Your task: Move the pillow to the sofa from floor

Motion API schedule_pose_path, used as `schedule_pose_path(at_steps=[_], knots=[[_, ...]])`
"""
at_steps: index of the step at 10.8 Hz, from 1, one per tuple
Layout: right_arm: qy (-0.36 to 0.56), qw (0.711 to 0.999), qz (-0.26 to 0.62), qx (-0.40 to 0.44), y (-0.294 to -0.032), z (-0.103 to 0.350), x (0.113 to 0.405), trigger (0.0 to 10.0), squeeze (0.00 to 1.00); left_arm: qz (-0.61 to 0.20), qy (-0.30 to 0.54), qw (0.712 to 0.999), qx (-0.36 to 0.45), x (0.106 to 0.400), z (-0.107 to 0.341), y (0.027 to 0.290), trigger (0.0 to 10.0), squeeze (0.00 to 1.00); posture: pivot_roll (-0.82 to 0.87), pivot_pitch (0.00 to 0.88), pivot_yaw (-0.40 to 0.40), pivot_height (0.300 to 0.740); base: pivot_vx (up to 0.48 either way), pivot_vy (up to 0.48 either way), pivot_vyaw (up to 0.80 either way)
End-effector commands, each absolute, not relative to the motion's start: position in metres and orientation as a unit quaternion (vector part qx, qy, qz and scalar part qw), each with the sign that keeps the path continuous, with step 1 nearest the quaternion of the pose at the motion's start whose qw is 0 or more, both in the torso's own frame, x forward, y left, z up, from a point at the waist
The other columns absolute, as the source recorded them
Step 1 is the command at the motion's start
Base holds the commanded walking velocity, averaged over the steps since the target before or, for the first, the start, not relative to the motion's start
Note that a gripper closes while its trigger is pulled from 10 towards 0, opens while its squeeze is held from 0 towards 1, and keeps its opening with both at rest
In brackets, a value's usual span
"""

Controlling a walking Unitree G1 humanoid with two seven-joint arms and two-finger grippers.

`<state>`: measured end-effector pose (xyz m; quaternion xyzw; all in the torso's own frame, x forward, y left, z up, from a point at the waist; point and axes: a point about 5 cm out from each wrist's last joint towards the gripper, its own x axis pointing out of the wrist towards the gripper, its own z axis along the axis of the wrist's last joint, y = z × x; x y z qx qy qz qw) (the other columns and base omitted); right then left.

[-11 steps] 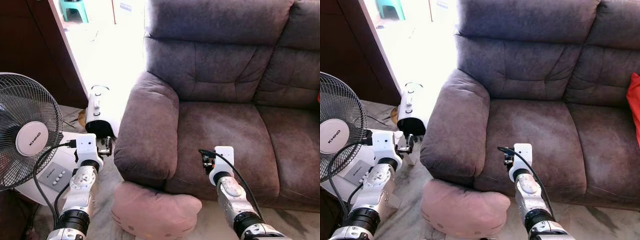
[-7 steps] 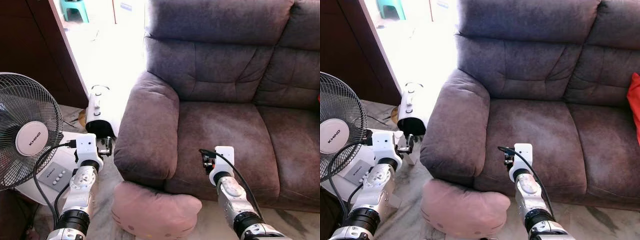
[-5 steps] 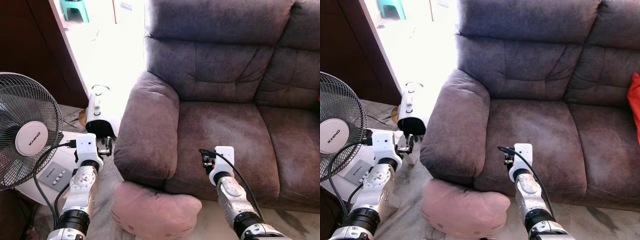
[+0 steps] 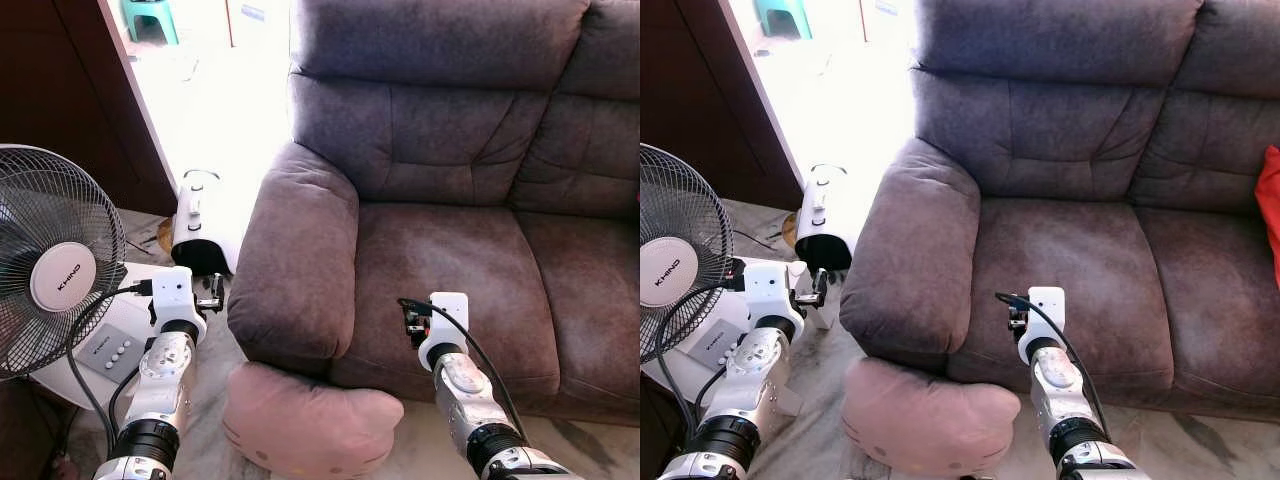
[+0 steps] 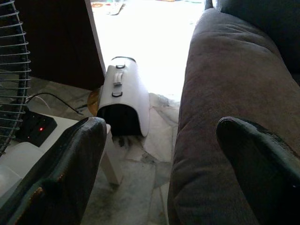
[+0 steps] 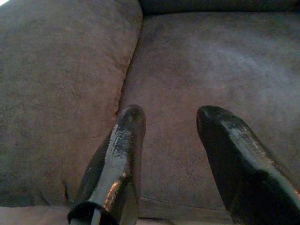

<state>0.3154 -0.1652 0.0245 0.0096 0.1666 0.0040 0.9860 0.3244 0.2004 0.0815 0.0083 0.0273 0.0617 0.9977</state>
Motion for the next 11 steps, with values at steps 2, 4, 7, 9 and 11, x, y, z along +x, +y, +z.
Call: schedule_pose_path(at_steps=[2,4,7,9,11], knots=[[0.165,0.986,0.001,0.014,-0.166,0.023,0.314,10.0,0.0,0.068,0.028,0.997,0.001,0.321,0.076,0.202,10.0,0.0,0.13,0.136,-0.035,0.736,0.0,0.0,0.0],[0.175,0.985,0.001,0.008,-0.167,0.019,0.311,10.0,0.0,0.059,0.059,0.996,0.015,0.314,0.062,0.2,10.0,0.0,0.14,0.136,-0.035,0.736,0.0,0.0,0.0],[0.224,0.975,-0.005,-0.009,-0.176,-0.001,0.293,10.0,0.0,0.069,0.153,0.986,0.009,0.29,0.018,0.203,10.0,0.0,0.13,0.131,-0.034,0.736,0.0,0.0,0.0],[0.249,0.968,-0.012,-0.014,-0.183,-0.012,0.282,10.0,0.0,0.078,0.17,0.982,0.011,0.283,0.009,0.207,10.0,0.0,0.13,0.121,-0.033,0.736,0.0,0.0,0.0],[0.282,0.959,-0.014,-0.013,-0.189,-0.025,0.267,10.0,0.0,0.086,0.193,0.977,0.008,0.274,-0.002,0.211,10.0,0.0,0.12,0.111,-0.033,0.736,0.0,0.0,0.0]])
